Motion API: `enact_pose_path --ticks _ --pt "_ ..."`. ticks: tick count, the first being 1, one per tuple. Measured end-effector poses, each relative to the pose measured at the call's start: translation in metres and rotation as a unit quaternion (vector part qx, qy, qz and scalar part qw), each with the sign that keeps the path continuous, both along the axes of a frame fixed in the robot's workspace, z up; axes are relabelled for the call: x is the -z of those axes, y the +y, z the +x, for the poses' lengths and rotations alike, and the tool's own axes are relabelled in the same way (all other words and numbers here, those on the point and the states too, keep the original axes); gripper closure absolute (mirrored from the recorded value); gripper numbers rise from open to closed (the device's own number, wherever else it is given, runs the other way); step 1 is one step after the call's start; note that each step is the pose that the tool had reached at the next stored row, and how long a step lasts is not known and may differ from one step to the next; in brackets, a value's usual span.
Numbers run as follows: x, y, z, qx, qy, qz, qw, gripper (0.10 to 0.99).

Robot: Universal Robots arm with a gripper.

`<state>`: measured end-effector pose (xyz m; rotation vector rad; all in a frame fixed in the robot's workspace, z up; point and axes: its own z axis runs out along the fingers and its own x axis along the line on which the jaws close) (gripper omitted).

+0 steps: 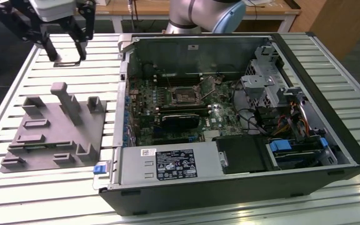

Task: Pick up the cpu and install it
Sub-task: 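Pick up the cpu and move it towards the insertion slot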

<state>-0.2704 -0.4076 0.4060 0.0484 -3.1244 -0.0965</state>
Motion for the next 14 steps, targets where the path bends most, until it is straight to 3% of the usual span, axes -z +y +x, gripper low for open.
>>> enact_pose_path --ticks 14 --pt "-0.0001 0.0009 0.0619 0.0 0.0 0.0006 1.0 0.545"
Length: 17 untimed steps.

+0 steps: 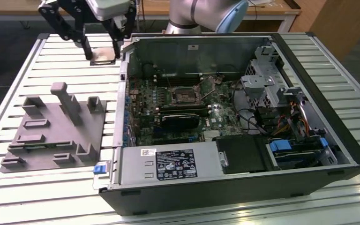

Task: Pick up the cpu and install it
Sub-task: 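Pick up the cpu and move it towards the insertion slot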

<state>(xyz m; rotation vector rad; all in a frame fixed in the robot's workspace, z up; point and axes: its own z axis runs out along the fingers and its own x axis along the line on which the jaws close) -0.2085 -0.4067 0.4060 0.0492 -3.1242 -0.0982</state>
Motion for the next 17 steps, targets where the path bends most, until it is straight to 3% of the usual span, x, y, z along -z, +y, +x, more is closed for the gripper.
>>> enact_pose_path --ticks 12,17 --pt "0.0 0.0013 0.047 0.0 0.0 0.0 1.0 0.545" --pt "0.0 0.0035 0.0622 0.0 0.0 0.0 1.0 0.545"
